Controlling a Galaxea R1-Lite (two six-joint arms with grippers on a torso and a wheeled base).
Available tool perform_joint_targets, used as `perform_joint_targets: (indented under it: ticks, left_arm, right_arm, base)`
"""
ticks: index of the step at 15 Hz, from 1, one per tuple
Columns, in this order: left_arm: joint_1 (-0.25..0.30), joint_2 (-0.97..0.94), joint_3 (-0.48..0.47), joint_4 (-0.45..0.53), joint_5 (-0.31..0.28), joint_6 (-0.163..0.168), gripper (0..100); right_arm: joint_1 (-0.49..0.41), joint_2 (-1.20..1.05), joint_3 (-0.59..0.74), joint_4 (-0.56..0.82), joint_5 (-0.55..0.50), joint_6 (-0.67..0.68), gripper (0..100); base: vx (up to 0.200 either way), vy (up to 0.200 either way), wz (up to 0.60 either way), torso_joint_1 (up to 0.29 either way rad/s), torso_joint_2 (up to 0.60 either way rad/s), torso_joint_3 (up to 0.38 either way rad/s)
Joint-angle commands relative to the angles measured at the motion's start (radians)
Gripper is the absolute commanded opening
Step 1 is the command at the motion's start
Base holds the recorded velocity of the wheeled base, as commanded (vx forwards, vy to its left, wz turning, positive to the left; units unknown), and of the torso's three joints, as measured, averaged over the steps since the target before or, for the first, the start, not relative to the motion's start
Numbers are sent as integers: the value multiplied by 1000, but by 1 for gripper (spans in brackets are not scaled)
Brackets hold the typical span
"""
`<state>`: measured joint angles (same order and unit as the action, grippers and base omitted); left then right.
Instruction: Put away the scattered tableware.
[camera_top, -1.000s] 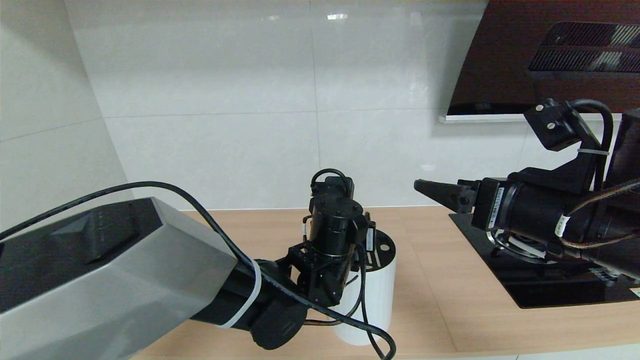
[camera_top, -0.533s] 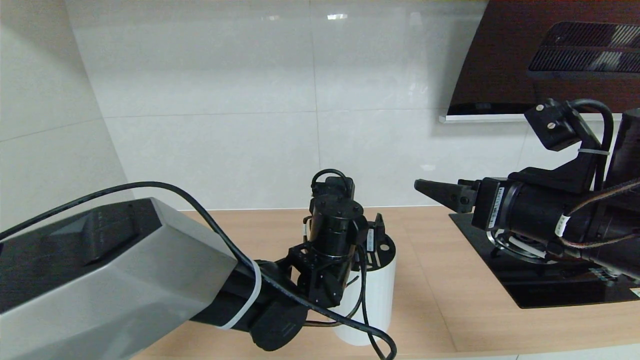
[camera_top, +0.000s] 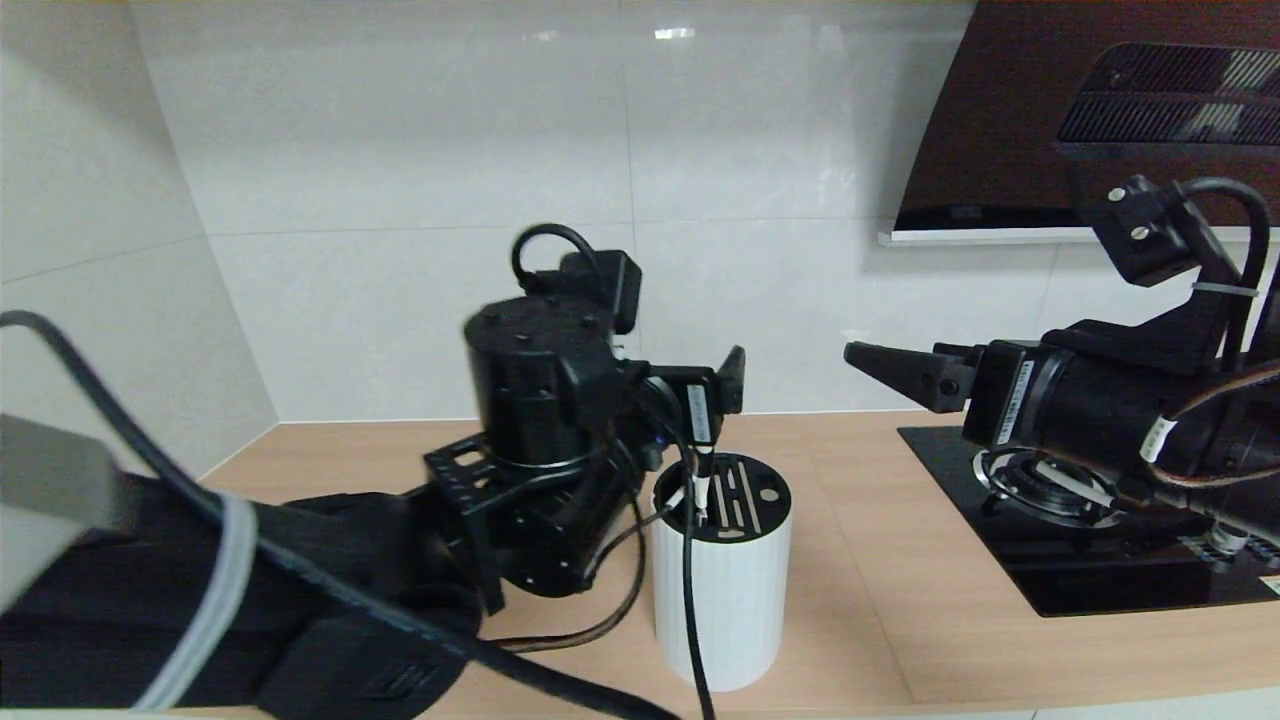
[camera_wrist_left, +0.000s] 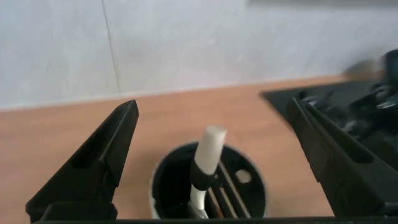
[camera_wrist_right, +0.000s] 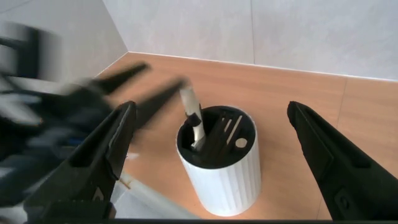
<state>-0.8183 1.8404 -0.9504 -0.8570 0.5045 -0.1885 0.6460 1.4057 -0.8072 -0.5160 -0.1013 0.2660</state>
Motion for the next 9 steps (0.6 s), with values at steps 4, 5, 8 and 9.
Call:
perform_joint_targets:
  ticks: [4,5,8,9]
  left_arm:
    - [131,-570,331,19,-158,118,100]
    - [179,-642,394,39,-158,118,100]
    - [350,-922,507,202,-159,126,100]
    - [381,-1009,521,276,-159,135,100]
  right_arm:
    - [-48,-218,63,-3,-97,-151,100]
    - [-55,-292,114,-1,-118,-185,100]
    - [-170,-513,215,7,-113,-205,100]
    - [-201,-564,223,16,-113,-205,100]
  base:
    - [0,0,0,0,0,0]
    - [0,0,0,0,0,0]
    - [0,0,0,0,0,0]
    - [0,0,0,0,0,0]
